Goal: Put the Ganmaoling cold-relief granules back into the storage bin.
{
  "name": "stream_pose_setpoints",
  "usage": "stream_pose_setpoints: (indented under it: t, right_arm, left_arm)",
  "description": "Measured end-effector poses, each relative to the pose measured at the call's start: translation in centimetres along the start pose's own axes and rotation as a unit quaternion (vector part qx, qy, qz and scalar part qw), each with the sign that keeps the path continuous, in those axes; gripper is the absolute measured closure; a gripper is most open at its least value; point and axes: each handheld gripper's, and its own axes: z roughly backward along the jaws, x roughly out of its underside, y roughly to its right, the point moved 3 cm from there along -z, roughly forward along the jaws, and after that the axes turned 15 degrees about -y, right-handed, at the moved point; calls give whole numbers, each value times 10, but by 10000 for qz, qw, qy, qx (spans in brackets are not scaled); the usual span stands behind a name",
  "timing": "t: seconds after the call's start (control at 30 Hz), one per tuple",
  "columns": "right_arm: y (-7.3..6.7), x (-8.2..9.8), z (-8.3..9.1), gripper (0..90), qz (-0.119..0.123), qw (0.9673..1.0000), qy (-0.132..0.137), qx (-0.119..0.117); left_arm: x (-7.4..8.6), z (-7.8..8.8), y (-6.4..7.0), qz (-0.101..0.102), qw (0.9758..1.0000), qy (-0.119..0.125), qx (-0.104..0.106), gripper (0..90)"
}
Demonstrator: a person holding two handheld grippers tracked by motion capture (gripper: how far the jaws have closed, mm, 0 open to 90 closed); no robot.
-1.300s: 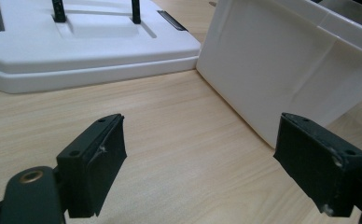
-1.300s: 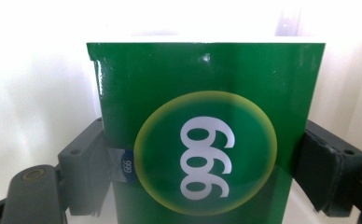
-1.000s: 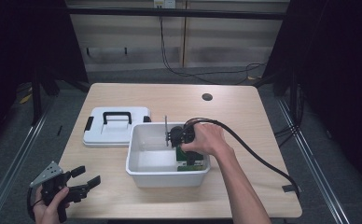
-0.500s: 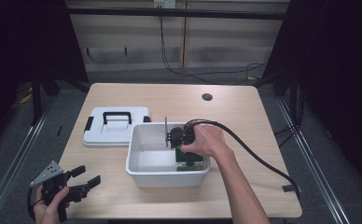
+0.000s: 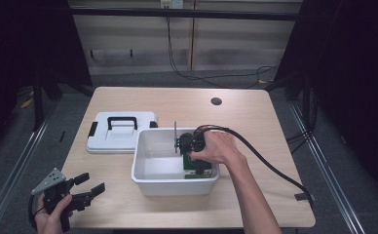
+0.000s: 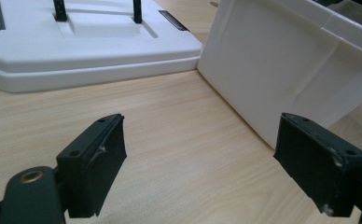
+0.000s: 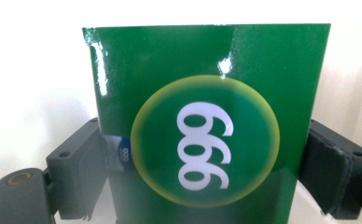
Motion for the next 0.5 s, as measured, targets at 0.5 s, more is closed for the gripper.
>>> stream_pose_setpoints:
  t: [0.5]
  right_arm:
    - [-3, 16, 20, 123, -14, 9967, 812, 89]
  left_arm:
    - [0, 0, 1, -37, 10000, -9, 23, 159]
